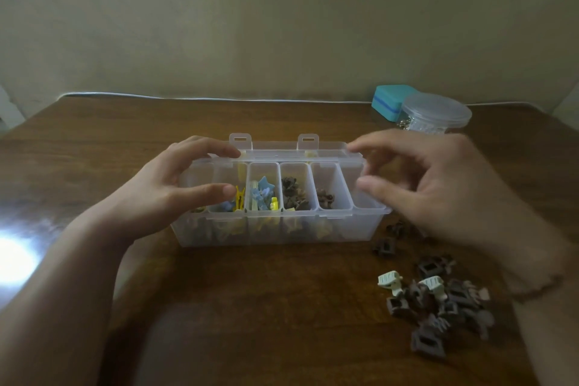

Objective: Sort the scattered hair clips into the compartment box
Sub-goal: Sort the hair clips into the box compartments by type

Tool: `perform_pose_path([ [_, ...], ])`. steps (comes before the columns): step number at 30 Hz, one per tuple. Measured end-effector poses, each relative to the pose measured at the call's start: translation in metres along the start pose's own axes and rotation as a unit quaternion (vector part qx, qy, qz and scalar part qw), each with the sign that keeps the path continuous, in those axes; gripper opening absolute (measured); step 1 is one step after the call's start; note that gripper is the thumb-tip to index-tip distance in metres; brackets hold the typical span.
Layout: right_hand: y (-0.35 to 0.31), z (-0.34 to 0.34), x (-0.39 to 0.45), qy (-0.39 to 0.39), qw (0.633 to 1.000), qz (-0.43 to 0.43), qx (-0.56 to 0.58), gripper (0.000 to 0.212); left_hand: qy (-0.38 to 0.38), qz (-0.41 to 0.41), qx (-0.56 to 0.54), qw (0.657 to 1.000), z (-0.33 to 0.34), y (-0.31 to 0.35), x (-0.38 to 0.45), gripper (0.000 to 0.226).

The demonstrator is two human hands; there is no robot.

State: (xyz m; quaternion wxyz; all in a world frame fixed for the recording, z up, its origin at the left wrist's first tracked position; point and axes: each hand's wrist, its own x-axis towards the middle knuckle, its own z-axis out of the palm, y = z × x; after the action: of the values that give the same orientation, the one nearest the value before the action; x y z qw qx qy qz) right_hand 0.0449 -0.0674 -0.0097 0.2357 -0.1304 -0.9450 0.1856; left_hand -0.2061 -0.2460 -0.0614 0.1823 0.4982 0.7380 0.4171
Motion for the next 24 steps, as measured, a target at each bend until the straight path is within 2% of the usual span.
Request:
perform_pose_path([
  [1,-0.001,-0.008,-0.002,-0.006,1.0,0.003,0.025,0.021,0.001,0.0,0.0,1.0,0.0,0.0,0.0,0.062],
  [3,-0.003,-0.02,-0.007,-0.11,0.994,0.015,0.019,0.01,0.0,-0.001,0.003,1.0,0.0,0.0,0.0,0.062],
  [6,-0.008,-0.014,-0.012,-0.306,0.944,0.027,-0.125,0.023,-0.001,0.001,0.006,1.0,0.0,0.001,0.0,0.062],
  [9,-0.015,0.0,-0.015,-0.357,0.908,0.044,-0.213,0.027,0.0,0.004,0.006,1.0,0.0,0.0,0.0,0.063],
  [15,-0.006,0.011,-0.014,-0.349,0.914,0.045,-0.2,0.015,0.002,0.006,0.0,1.0,0.001,0.001,0.0,0.062],
  [17,-0.005,0.004,-0.013,-0.322,0.931,0.028,-0.168,0.017,0.003,0.006,-0.003,1.0,0.001,0.001,0.0,0.063],
  [19,-0.006,-0.004,-0.01,-0.253,0.963,-0.009,-0.097,0.018,0.002,0.005,0.001,1.0,0.001,0.001,0.0,0.067],
  [21,-0.007,-0.007,-0.007,-0.114,0.993,-0.019,0.034,0.011,-0.003,0.003,-0.001,1.0,0.0,0.001,0.0,0.067],
  [23,-0.007,-0.001,-0.004,0.013,0.996,-0.011,0.083,0.008,-0.006,0.0,-0.003,1.0,0.0,0.001,0.0,0.065],
  [24,-0.007,0.004,-0.001,0.033,0.997,-0.009,0.068,0.008,-0.008,-0.001,-0.003,1.0,-0.001,0.0,0.0,0.068],
])
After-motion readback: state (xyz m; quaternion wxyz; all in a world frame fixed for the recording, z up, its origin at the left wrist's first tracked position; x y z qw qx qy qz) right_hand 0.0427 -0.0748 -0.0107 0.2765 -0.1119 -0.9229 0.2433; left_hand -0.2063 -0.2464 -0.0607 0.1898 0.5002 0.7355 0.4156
